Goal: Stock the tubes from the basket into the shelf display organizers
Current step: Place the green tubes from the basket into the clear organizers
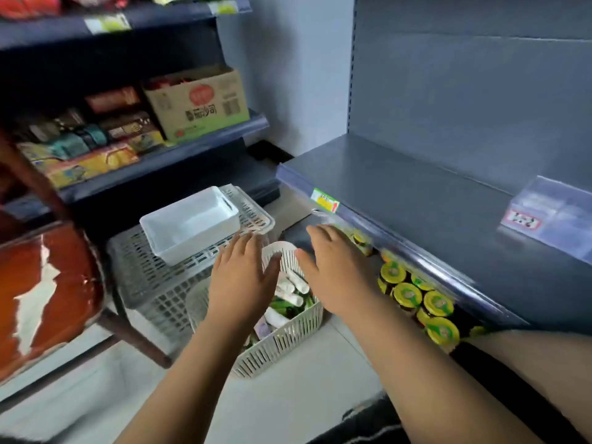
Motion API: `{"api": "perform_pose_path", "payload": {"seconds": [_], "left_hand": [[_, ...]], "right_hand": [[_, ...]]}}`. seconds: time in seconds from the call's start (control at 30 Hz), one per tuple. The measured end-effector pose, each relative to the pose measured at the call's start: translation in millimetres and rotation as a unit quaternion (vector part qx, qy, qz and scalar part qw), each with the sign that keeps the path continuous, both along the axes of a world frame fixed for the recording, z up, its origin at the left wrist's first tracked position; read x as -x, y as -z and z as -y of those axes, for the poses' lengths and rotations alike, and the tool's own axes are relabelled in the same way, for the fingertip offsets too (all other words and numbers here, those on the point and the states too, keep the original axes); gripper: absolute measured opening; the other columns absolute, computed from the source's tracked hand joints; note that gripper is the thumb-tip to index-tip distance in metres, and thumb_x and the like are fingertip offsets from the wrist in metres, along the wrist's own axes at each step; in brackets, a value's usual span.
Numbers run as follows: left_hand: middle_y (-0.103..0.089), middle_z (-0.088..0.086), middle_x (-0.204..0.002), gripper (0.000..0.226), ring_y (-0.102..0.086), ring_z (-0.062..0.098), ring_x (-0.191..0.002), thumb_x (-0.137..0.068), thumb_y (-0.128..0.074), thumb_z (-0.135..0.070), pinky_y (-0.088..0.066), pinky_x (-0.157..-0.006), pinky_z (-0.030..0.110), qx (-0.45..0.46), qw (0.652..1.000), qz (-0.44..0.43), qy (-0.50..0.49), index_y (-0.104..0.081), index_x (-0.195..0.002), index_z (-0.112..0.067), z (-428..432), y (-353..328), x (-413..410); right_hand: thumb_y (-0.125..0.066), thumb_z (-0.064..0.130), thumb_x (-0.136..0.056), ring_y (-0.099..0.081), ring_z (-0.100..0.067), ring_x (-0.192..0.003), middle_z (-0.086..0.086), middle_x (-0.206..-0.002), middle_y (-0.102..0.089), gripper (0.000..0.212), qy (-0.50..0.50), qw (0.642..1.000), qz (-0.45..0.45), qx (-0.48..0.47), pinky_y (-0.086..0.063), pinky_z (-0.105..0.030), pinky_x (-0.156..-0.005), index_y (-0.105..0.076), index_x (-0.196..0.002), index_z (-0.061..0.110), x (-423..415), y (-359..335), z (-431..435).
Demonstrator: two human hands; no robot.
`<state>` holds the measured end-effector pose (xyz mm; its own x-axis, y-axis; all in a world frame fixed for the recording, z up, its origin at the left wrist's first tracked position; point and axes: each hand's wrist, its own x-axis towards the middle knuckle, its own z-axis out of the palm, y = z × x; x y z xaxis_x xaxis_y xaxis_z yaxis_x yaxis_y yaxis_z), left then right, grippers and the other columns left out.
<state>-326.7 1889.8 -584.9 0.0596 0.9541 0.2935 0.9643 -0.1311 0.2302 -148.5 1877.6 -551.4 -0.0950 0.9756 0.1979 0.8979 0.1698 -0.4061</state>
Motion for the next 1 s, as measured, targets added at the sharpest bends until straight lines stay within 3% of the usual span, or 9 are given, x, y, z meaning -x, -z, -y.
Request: {"api": "perform_pose_path", "payload": {"seconds": [0.2,0.33,0.53,0.6,0.63,0.73,0.8,0.9,1.0], "left_hand": [[-0.057,0.008,-0.143,0.054,-0.049,0.03,-0.133,-0.102,-0.045,-0.051,-0.04,-0.11,0.044,0.107,0.99,0.064,-0.065,-0.053,-0.14,-0.013,-6.2,67.9,50.2],[-0.059,0.01,-0.138,0.05,-0.052,0.031,-0.128,-0.102,-0.048,-0.046,-0.044,-0.104,0.043,0.187,0.971,0.12,-0.088,-0.054,-0.138,-0.011,-21.0,118.8,62.4],[-0.058,0.008,-0.141,0.046,-0.056,0.028,-0.124,-0.103,-0.05,-0.041,-0.046,-0.098,0.039,0.287,0.937,0.167,-0.113,-0.054,-0.141,-0.016,-56.2,194.2,65.2],[-0.057,0.006,-0.142,0.044,-0.059,0.026,-0.121,-0.104,-0.049,-0.04,-0.047,-0.095,0.036,0.312,0.929,0.167,-0.107,-0.054,-0.141,-0.017,-71.5,218.2,65.3],[-0.057,0.005,-0.142,0.043,-0.059,0.025,-0.121,-0.104,-0.049,-0.039,-0.047,-0.096,0.035,0.32,0.926,0.17,-0.102,-0.054,-0.141,-0.018,-79.8,229.3,64.4],[-0.059,0.004,-0.139,0.04,-0.058,0.024,-0.12,-0.103,-0.05,-0.035,-0.049,-0.096,0.035,0.343,0.922,0.159,-0.082,-0.056,-0.139,-0.021,-108.9,261.6,61.4],[-0.061,0.003,-0.133,0.036,-0.06,0.023,-0.115,-0.102,-0.049,-0.034,-0.051,-0.092,0.036,0.354,0.923,0.135,-0.067,-0.059,-0.135,-0.023,-130.3,283.6,61.4],[-0.065,0.003,-0.12,0.028,-0.061,0.023,-0.103,-0.1,-0.048,-0.031,-0.052,-0.084,0.036,0.37,0.923,0.089,-0.055,-0.063,-0.122,-0.023,-157.6,312.9,59.5],[-0.064,0.003,-0.11,0.023,-0.06,0.025,-0.096,-0.099,-0.047,-0.029,-0.048,-0.08,0.036,0.396,0.916,0.016,-0.062,-0.064,-0.112,-0.022,-173.2,334.0,55.8]], "right_hand": [[-0.045,0.046,-0.1,-0.056,-0.03,-0.112,-0.006,-0.124,-0.059,0.036,-0.028,0.991,0.033,0.129,-0.049,-0.04,-0.082,-0.056,-0.121,0.018,21.7,70.5,-25.9],[-0.049,0.042,-0.098,-0.058,-0.036,-0.106,-0.011,-0.115,-0.061,0.031,-0.026,0.983,0.022,0.18,-0.052,-0.045,-0.085,-0.058,-0.109,0.015,35.0,105.4,-53.9],[-0.048,0.035,-0.101,-0.062,-0.033,-0.098,-0.009,-0.106,-0.063,0.027,-0.04,0.962,0.034,0.269,-0.052,-0.038,-0.078,-0.06,-0.108,0.013,61.8,160.7,-106.6],[-0.048,0.026,-0.101,-0.062,-0.031,-0.092,-0.006,-0.095,-0.062,0.018,-0.048,0.952,0.037,0.301,-0.048,-0.034,-0.071,-0.058,-0.098,0.012,70.0,181.8,-125.0],[-0.047,0.02,-0.1,-0.061,-0.029,-0.087,-0.006,-0.092,-0.062,0.014,-0.047,0.946,0.037,0.318,-0.047,-0.033,-0.069,-0.059,-0.098,0.012,73.4,192.5,-134.2],[-0.046,0.005,-0.097,-0.055,-0.021,-0.073,-0.007,-0.088,-0.063,0.035,-0.06,0.923,0.056,0.377,-0.051,-0.033,-0.073,-0.062,-0.126,0.013,84.4,227.4,-155.5],[-0.047,0.001,-0.096,-0.054,-0.019,-0.067,-0.007,-0.082,-0.059,0.038,-0.067,0.903,0.076,0.417,-0.046,-0.032,-0.066,-0.059,-0.13,0.011,89.9,255.5,-163.1],[-0.051,0.005,-0.097,-0.063,-0.028,-0.092,-0.013,-0.112,-0.064,0.03,-0.084,0.88,0.1,0.457,-0.045,-0.034,-0.072,-0.061,-0.125,0.008,94.9,294.6,-165.5],[-0.057,0.009,-0.095,-0.057,-0.029,-0.117,-0.012,-0.132,-0.052,0.031,-0.115,0.876,0.112,0.454,-0.049,-0.039,-0.087,-0.056,-0.127,0.007,102.1,323.4,-163.6]]}}
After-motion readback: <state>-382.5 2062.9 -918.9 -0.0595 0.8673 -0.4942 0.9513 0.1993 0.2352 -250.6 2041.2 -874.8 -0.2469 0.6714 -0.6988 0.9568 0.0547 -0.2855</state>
